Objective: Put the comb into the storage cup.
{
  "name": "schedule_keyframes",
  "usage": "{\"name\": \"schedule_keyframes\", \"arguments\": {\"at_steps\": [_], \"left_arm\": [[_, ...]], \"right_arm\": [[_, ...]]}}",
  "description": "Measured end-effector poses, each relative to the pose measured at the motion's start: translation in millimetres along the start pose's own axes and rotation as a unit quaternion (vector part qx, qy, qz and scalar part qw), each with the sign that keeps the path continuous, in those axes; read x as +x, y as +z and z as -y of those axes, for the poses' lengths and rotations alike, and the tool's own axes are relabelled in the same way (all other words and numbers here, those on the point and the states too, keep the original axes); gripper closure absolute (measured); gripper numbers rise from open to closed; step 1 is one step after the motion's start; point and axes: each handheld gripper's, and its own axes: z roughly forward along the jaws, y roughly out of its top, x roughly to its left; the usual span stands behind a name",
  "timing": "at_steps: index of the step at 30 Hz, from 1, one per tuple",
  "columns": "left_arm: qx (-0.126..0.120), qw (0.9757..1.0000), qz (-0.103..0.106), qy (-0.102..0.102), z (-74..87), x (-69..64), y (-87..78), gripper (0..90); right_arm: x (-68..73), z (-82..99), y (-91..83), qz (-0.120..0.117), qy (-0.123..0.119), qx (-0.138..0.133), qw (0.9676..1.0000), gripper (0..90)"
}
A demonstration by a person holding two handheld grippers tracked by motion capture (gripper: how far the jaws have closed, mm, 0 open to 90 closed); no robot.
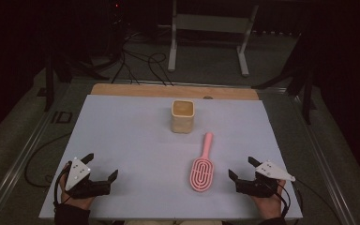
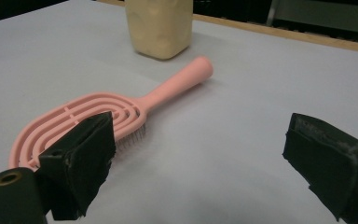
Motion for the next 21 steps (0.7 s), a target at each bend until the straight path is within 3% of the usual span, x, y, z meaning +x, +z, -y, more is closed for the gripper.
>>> {"name": "schedule_keyframes", "arguments": {"at_steps": [6, 9, 10, 11, 12, 13, 15, 21], "left_arm": [[-0.002, 1.0, -0.003, -0.002, 0.4, 0.3, -1.1, 0.1], [-0.001, 1.0, -0.005, -0.003, 0.9, 1.3, -1.1, 0.1], [-0.001, 1.0, -0.005, -0.003, 0.9, 1.3, -1.1, 0.1], [-0.002, 1.0, -0.006, -0.004, 0.8, 1.7, -1.6, 0.1], [-0.002, 1.0, -0.006, -0.004, 0.8, 1.7, -1.6, 0.1], [-0.003, 1.0, -0.006, -0.005, 0.8, 2.1, -1.6, 0.1], [-0.002, 1.0, -0.007, -0.005, 1.0, 2.3, -1.6, 0.1], [-0.004, 0.9999, -0.009, -0.007, 1.3, 3.4, -2.6, 0.1]], "right_arm": [[4.3, -2.1, 0.4, -0.022, 0.004, 0.004, 0.9997, 16.4], [8.0, -2.4, 2.0, -0.027, -0.002, 0.008, 0.9996, 28.1], [8.0, -2.4, 2.0, -0.027, -0.002, 0.008, 0.9996, 28.1], [10.2, -2.8, 2.1, -0.028, -0.01, 0.008, 0.9995, 35.9], [10.2, -2.8, 2.1, -0.028, -0.01, 0.008, 0.9995, 35.9], [12.0, -3.0, 2.2, -0.028, -0.016, 0.01, 0.9994, 45.0], [13.1, -2.5, 3.2, -0.027, -0.024, 0.016, 0.9992, 51.9], [17.2, -1.9, 4.4, -0.037, -0.035, 0.017, 0.9986, 64.2]]}}
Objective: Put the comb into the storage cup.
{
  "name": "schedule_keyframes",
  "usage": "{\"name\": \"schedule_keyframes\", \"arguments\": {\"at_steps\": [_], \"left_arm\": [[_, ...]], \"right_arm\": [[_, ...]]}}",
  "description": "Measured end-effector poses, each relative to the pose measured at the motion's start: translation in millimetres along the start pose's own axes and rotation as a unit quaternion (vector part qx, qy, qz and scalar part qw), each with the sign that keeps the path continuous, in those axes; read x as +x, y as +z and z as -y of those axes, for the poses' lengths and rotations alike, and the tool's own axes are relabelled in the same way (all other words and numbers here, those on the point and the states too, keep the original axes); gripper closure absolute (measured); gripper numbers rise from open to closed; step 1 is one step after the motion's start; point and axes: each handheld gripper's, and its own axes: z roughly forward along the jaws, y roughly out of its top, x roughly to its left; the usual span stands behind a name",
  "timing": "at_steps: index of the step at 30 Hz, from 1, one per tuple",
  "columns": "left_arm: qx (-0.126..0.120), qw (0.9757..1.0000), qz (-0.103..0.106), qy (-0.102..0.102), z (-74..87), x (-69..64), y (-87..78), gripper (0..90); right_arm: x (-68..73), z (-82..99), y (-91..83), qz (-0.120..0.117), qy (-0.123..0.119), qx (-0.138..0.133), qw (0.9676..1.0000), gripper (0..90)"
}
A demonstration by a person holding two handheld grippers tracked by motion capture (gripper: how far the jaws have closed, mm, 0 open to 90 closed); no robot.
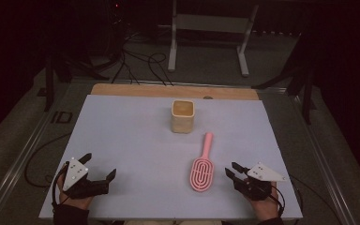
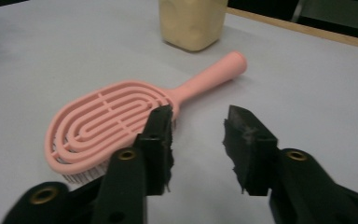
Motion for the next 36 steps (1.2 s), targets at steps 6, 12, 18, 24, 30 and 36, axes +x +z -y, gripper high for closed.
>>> {"name": "schedule_keyframes", "arguments": {"at_steps": [6, 12, 18, 24, 30, 36], "left_arm": [[-0.001, 1.0, -0.003, -0.002, 0.3, 1.0, -1.4, 0.1], [-0.002, 1.0, -0.004, -0.005, 0.7, 1.7, -1.5, 0.1], [-0.001, 1.0, -0.005, -0.004, 0.8, 2.2, -1.8, 0.1], [-0.001, 1.0, -0.005, -0.005, 1.0, 2.3, -1.8, 0.1], [0.002, 1.0, -0.004, -0.003, 1.4, 1.5, -0.6, 0.1], [0.005, 1.0, -0.005, -0.002, 1.6, 0.9, 0.5, 0.1]], "right_arm": [[6.3, 0.2, 4.5, -0.012, -0.015, 0.018, 0.9997, 83.6], [18.9, 0.0, 7.3, -0.04, -0.049, 0.041, 0.9972, 90.0], [26.8, 1.6, 11.8, -0.064, -0.07, 0.063, 0.9935, 90.0], [31.7, 2.7, 15.7, -0.082, -0.087, 0.075, 0.99, 89.9], [45.1, 3.6, 22.7, -0.114, -0.111, 0.094, 0.9828, 89.9], [52.2, 3.0, 28.9, -0.123, -0.119, 0.096, 0.9806, 89.8]]}}
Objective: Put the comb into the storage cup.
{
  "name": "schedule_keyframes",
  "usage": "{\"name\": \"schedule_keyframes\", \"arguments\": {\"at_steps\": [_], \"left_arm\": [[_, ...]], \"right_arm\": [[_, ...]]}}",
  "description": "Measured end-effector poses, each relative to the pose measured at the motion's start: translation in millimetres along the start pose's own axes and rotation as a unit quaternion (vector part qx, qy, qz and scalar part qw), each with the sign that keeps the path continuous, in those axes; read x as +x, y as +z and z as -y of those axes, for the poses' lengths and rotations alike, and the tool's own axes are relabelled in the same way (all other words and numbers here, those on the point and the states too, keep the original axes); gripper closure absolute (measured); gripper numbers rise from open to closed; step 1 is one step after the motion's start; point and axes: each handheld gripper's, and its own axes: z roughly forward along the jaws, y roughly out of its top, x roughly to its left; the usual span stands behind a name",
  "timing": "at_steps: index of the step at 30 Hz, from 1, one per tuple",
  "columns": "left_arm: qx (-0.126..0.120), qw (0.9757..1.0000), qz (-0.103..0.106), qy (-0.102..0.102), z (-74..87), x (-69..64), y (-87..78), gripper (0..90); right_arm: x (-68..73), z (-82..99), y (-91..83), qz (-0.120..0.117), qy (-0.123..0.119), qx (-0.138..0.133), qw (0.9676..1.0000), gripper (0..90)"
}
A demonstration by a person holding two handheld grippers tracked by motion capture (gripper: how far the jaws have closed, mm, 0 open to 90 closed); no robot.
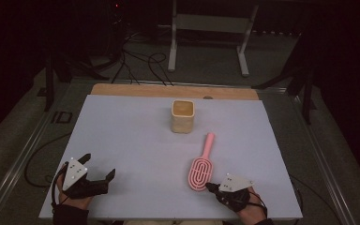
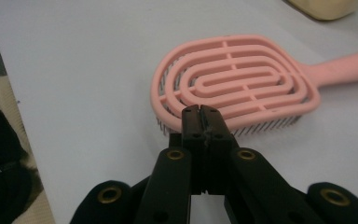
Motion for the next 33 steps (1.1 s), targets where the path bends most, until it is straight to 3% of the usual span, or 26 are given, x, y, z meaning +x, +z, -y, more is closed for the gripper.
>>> {"name": "schedule_keyframes", "arguments": {"at_steps": [16, 22, 33], "left_arm": [[0.013, 0.9999, -0.005, 0.0, 2.4, -1.1, 6.8, 0.1], [0.011, 0.9998, -0.009, -0.01, 3.8, 1.7, 6.0, 0.3], [0.013, 0.9998, -0.009, -0.009, 4.1, 1.0, 7.2, 0.5]], "right_arm": [[18.4, -26.3, 34.6, -0.011, -0.024, 0.0, 0.9997, 89.7], [15.6, -40.3, 54.6, 0.008, -0.024, 0.012, 0.9996, 89.7], [1.7, -51.5, 76.2, 0.054, 0.014, 0.032, 0.9979, 89.7]]}}
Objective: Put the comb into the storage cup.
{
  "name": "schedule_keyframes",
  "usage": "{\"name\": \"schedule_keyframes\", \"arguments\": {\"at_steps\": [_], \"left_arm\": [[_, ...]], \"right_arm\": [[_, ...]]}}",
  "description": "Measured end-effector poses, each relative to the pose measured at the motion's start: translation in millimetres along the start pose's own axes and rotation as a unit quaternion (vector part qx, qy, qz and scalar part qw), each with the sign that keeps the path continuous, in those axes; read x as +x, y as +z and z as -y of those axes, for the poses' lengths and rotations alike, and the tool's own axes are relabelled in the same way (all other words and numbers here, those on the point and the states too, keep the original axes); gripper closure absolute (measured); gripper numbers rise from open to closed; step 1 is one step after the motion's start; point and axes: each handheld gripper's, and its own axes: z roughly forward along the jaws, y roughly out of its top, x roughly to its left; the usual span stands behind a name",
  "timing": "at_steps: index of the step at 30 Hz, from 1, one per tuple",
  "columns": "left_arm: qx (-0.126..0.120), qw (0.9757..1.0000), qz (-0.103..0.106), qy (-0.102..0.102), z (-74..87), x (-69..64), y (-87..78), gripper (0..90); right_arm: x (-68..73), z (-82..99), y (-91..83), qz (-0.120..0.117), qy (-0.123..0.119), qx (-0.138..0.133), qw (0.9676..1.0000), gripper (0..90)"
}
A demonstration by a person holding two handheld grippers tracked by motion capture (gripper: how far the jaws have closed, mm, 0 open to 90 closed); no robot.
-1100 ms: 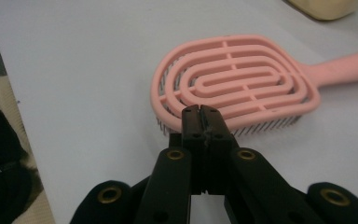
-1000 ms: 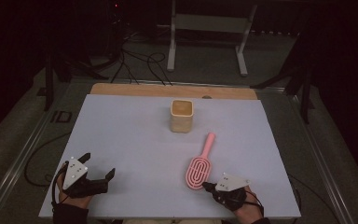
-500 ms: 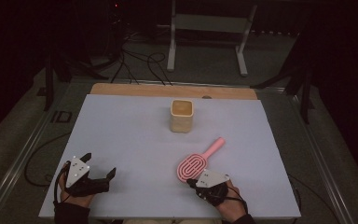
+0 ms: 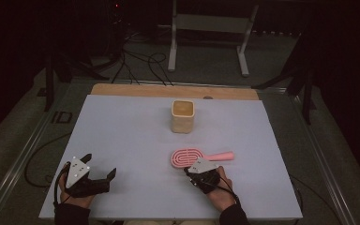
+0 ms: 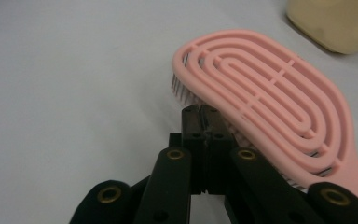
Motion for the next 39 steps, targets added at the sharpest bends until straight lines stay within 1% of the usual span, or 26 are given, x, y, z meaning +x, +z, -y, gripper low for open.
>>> {"name": "schedule_keyframes", "arguments": {"at_steps": [5, 10, 12, 15, 18, 19, 20, 21, 22, 23, 24, 25, 26, 31, 32, 33, 39], "left_arm": [[0.002, 1.0, 0.0, 0.0, 0.2, -0.3, 0.6, 0.5], [0.002, 1.0, 0.0, 0.0, 0.2, 0.0, 0.5, 0.5], [0.001, 1.0, 0.0, 0.0, 0.2, 0.1, 0.4, 0.6], [0.001, 1.0, 0.001, 0.0, 0.1, 0.2, 0.3, 0.6], [0.001, 1.0, 0.0, 0.0, 0.1, 0.1, 0.2, 0.6], [0.001, 1.0, 0.0, 0.0, 0.1, 0.1, 0.2, 0.6], [0.001, 1.0, 0.001, 0.0, 0.1, 0.2, 0.2, 0.6], [0.001, 1.0, 0.001, 0.0, 0.1, 0.2, 0.2, 0.6], [0.001, 1.0, 0.0, 0.0, 0.1, 0.3, 0.3, 0.6], [0.001, 1.0, 0.0, 0.0, 0.1, 0.3, 0.3, 0.6], [0.001, 1.0, 0.001, 0.0, 0.1, 0.1, 0.3, 0.6], [0.001, 1.0, 0.001, 0.0, 0.1, 0.1, 0.3, 0.6], [0.001, 1.0, 0.0, 0.0, 0.1, -0.1, 0.4, 0.6], [0.002, 1.0, 0.001, 0.0, 0.2, 0.0, 0.6, 0.6], [0.002, 1.0, 0.001, 0.0, 0.2, 0.3, 0.4, 0.6], [0.002, 1.0, 0.001, 0.0, 0.2, 0.3, 0.4, 0.6], [0.002, 1.0, 0.001, -0.001, 0.3, 0.2, 0.6, 0.6]], "right_arm": [[-2.8, -6.2, 9.0, 0.015, 0.023, 0.004, 0.9996, 89.7], [-5.1, -12.7, 16.3, 0.029, 0.037, 0.01, 0.9989, 89.7], [-6.2, -13.6, 17.1, 0.029, 0.039, 0.009, 0.9988, 89.7], [-8.6, -15.1, 22.0, 0.039, 0.047, 0.017, 0.998, 89.8], [-11.5, -15.3, 25.0, 0.047, 0.061, 0.021, 0.9968, 89.8], [-11.5, -15.3, 25.0, 0.047, 0.061, 0.021, 0.9968, 89.8], [-14.1, -15.3, 26.0, 0.053, 0.071, 0.021, 0.9959, 89.8], [-14.1, -15.3, 26.0, 0.053, 0.071, 0.021, 0.9959, 89.8], [-16.8, -15.4, 26.2, 0.059, 0.079, 0.022, 0.9949, 89.8], [-16.8, -15.4, 26.2, 0.059, 0.079, 0.022, 0.9949, 89.8], [-19.5, -15.0, 26.8, 0.064, 0.085, 0.023, 0.994, 89.8], [-19.5, -15.0, 26.8, 0.064, 0.085, 0.023, 0.994, 89.8], [-21.0, -14.8, 28.0, 0.067, 0.091, 0.027, 0.9932, 89.8], [-22.9, -14.7, 29.6, 0.074, 0.091, 0.031, 0.9926, 89.9], [-26.2, -15.4, 30.1, 0.084, 0.098, 0.033, 0.991, 89.9], [-26.6, -15.4, 30.0, 0.086, 0.101, 0.033, 0.9906, 89.8], [-25.7, -15.0, 30.5, 0.086, 0.099, 0.035, 0.9907, 89.8]]}}
